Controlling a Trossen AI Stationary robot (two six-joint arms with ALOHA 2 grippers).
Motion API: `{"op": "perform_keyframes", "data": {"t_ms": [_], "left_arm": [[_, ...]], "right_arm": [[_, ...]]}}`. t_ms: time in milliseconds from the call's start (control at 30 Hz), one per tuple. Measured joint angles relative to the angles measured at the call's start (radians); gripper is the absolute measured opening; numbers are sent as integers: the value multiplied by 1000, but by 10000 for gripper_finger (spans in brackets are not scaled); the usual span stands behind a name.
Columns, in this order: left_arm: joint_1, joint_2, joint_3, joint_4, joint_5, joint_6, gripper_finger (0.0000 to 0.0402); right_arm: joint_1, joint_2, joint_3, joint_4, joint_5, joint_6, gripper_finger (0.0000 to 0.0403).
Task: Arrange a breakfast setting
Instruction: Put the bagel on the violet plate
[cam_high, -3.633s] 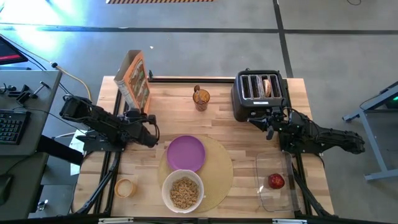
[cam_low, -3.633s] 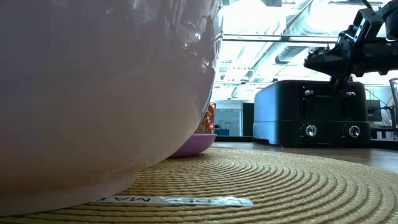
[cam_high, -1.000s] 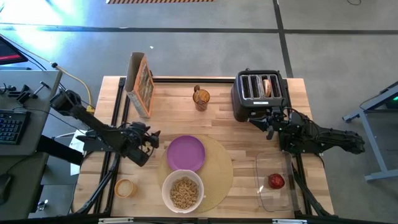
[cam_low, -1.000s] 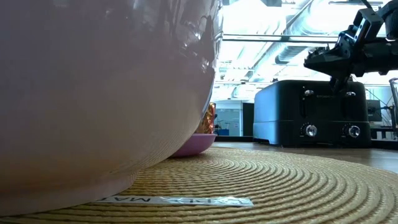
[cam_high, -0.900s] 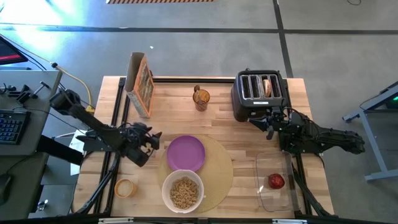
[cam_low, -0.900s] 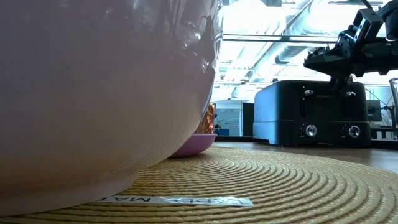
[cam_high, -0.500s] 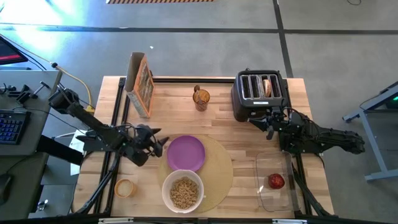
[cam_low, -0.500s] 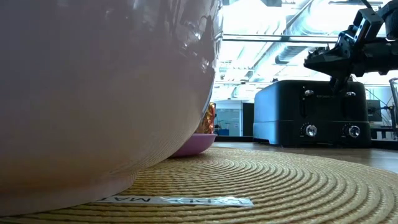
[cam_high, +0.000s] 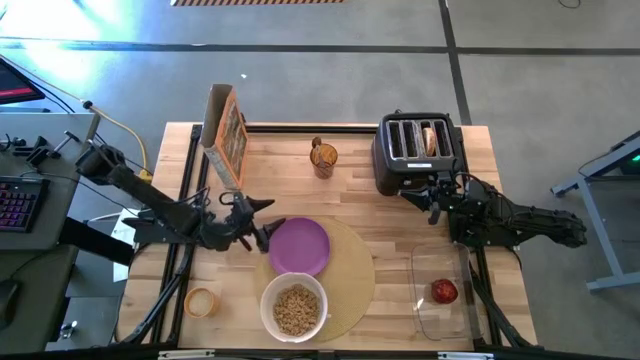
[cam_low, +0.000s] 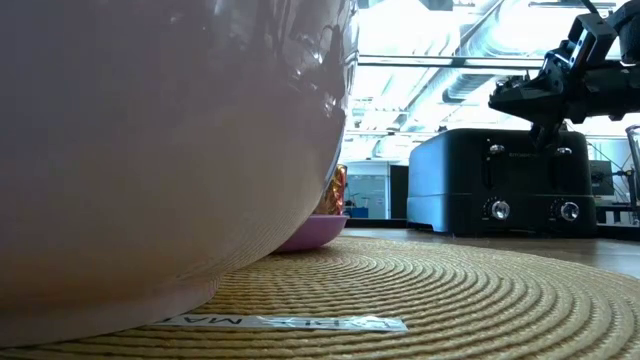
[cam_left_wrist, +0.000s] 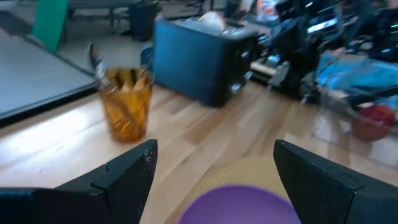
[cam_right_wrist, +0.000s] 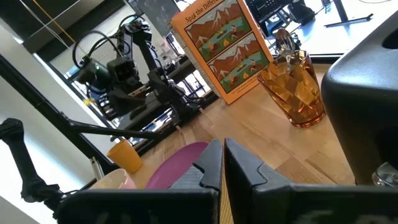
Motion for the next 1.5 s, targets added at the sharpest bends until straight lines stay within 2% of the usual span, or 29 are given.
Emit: {"op": "perform_keyframes", "data": {"t_ms": [100, 267, 500, 733, 1267, 1500], "left_arm": [[32, 0, 0, 94, 67, 97, 310], [80, 0, 0, 230, 125, 230, 310], [149, 0, 0, 336, 206, 357, 310], [211, -1, 0, 384, 218, 364, 310], [309, 0, 0, 380, 393, 348, 310], [312, 0, 0, 380, 396, 346, 310]], "right_arm": [[0, 0, 0, 0, 2, -2, 0], [0, 0, 0, 4, 31, -101, 0], [0, 0, 0, 2, 29, -114, 0], [0, 0, 0, 1, 30, -113, 0], [0, 0, 0, 3, 31, -113, 0], [0, 0, 0, 1, 30, -130, 0]]}}
